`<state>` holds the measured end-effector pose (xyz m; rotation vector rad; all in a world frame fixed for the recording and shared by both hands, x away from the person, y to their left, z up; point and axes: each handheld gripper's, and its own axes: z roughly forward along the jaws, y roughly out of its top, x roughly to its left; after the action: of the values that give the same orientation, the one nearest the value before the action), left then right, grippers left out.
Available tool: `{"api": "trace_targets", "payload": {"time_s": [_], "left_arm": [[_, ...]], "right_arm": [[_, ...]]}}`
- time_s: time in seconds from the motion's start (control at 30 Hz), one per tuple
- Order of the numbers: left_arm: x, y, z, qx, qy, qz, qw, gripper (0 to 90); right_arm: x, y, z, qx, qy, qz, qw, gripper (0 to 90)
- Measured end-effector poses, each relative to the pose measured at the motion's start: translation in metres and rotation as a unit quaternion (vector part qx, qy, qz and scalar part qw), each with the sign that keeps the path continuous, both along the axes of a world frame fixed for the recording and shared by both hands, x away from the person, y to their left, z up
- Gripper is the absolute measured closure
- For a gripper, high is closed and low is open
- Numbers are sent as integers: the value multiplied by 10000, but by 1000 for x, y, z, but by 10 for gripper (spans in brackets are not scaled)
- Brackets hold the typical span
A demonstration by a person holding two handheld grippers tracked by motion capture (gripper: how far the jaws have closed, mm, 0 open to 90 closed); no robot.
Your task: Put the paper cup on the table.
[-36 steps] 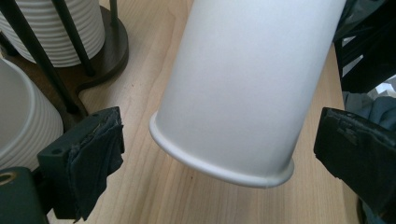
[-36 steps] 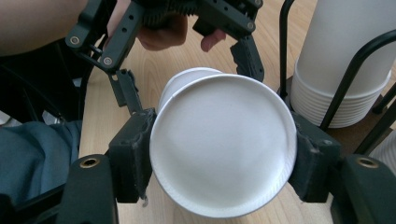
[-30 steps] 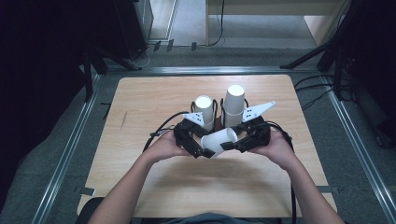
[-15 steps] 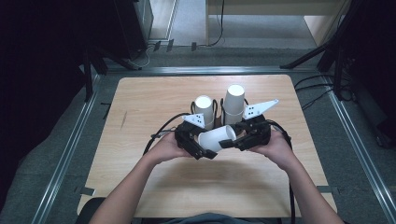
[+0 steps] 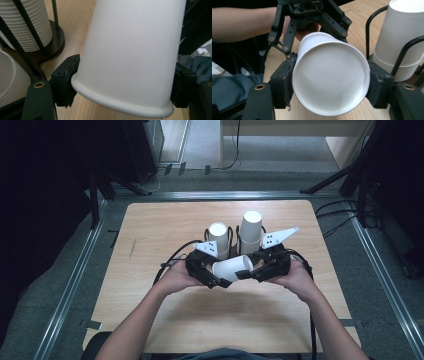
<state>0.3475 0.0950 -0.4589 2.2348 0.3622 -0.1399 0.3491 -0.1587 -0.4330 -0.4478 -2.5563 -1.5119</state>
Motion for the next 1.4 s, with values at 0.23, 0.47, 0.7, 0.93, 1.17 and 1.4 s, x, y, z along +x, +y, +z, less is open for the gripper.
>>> {"api": "trace_targets", "payload": {"time_s": [0.23,0.47,0.7,0.93,1.17,1.4], "left_arm": [[5,14,6,-75,100,167,9998,241],[7,18,15,183,65,193,9996,243],[8,21,18,530,-38,155,9985,243],[10,19,16,858,-38,40,9963,243],[11,12,13,1178,-55,-111,9930,242],[11,2,4,1400,19,-253,9898,242]], "right_arm": [[-2,-2,-2,-202,-215,-51,9996,251],[-4,4,-9,-580,-234,-13,9980,248],[-3,6,-13,-794,-253,-1,9965,250],[-3,7,-19,-963,-218,28,9951,260],[-2,8,-20,-986,-259,16,9948,258],[-3,11,-21,-1004,-261,65,9946,252]]}}
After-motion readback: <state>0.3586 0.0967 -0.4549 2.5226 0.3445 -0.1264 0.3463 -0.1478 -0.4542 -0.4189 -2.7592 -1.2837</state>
